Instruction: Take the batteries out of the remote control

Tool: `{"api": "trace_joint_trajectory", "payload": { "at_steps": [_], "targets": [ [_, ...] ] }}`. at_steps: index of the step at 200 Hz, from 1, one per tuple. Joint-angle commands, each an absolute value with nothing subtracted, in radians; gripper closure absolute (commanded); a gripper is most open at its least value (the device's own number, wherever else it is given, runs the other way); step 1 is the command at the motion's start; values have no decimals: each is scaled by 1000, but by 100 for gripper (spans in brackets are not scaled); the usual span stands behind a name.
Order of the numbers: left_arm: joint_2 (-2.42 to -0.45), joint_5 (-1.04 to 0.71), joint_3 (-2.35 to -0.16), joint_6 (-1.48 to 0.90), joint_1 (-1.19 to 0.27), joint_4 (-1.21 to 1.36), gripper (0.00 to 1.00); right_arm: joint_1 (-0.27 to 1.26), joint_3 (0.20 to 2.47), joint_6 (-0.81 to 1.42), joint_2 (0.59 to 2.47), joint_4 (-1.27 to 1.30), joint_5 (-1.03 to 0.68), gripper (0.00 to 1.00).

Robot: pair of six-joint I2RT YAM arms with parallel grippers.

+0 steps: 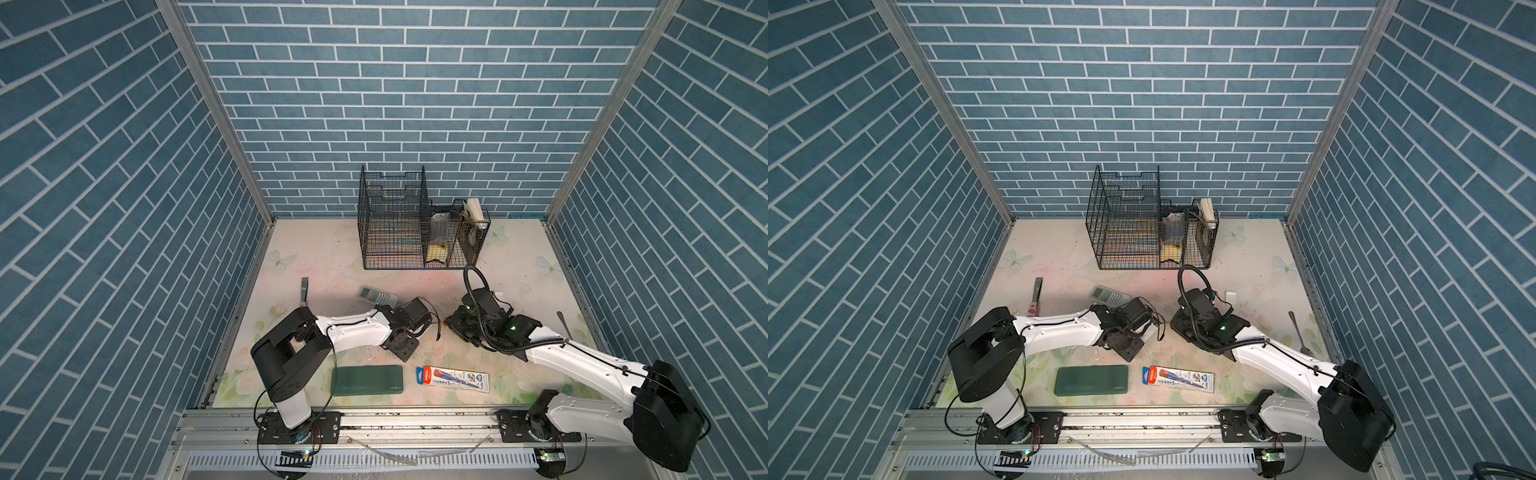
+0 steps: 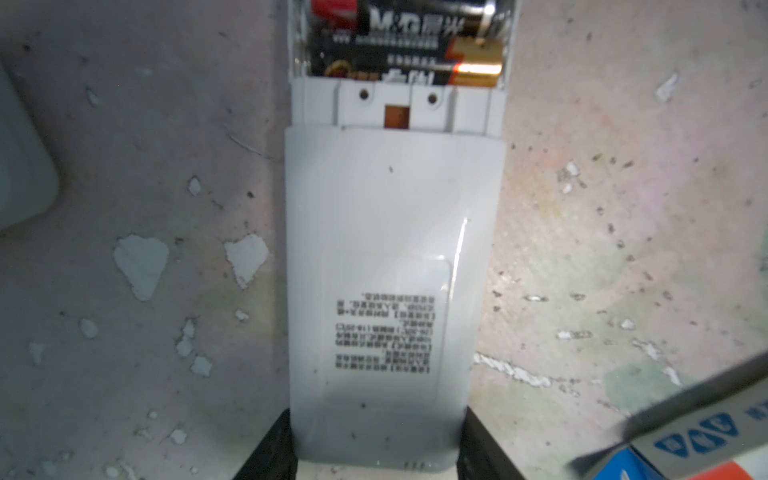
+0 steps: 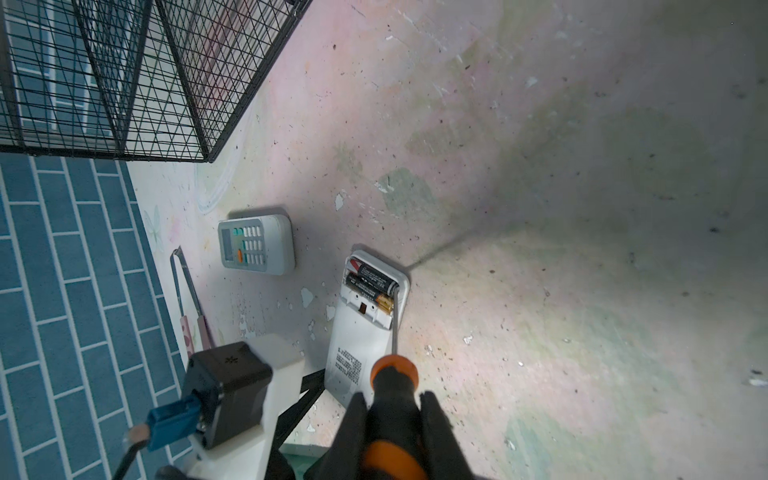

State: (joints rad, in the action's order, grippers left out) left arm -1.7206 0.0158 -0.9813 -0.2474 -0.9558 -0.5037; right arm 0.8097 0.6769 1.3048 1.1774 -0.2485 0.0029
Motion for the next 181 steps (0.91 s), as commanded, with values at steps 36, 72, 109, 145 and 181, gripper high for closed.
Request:
{"api": "trace_joint_trajectory", "payload": {
  "at_steps": [36,72,109,145,181],
  "targets": [
    [-1773,-12,-939,-211,-984,-514,71,805,695,1304,1121,-203,29,100],
    [-1775,2,-939,-231,-984,-517,72,804,714,1293,1121,-263,41,100],
    [-1780,15,-943,-273,-984,-517,73,805,727,1283,1119,-331,44,100],
    [-1790,15,-948,-301,-984,-512,74,807,710,1293,1084,-374,57,100],
    [-1795,15,-956,-299,-984,-518,74,807,698,1294,1105,-331,32,100]
  ]
}}
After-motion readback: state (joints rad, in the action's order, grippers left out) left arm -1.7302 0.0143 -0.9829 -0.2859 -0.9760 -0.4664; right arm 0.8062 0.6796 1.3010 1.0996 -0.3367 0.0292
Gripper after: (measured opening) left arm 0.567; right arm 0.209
